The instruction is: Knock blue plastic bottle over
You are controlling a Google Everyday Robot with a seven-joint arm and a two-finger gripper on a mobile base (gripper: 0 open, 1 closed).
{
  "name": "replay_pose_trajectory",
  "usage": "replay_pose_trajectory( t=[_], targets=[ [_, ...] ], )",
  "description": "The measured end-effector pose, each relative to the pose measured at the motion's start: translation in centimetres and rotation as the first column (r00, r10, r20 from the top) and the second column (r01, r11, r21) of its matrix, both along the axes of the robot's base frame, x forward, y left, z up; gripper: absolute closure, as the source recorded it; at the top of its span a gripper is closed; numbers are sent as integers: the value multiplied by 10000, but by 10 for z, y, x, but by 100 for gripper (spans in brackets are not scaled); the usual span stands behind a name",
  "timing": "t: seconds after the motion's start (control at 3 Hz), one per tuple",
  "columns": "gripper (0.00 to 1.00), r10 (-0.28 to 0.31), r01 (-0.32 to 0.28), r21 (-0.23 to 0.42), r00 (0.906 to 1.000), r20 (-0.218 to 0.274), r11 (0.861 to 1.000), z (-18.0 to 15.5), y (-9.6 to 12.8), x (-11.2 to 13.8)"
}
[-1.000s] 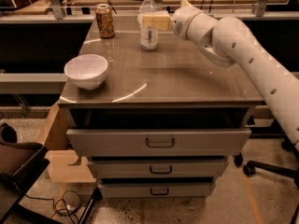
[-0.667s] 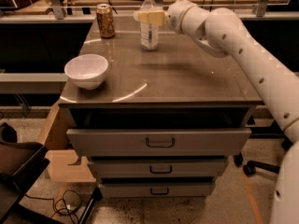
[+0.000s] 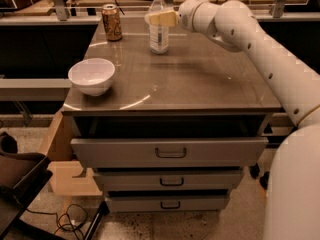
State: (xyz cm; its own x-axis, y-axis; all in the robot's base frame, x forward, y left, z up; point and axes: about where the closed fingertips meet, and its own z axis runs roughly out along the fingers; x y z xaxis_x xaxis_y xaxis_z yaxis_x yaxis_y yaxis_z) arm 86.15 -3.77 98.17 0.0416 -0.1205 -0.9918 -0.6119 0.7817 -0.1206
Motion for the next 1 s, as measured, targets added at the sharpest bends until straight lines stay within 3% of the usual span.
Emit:
replay_pose_trajectory(
  t=[0.33,0.67,1.0],
  targets=[
    [0,86,-84,184,9999,-64,9998,-7,7,11],
    [2,859,-845,750,9962,-167,9936,-13,29,18],
    [23,1314,-1291,839,9911,-230,9881,-14,41,17]
  ],
)
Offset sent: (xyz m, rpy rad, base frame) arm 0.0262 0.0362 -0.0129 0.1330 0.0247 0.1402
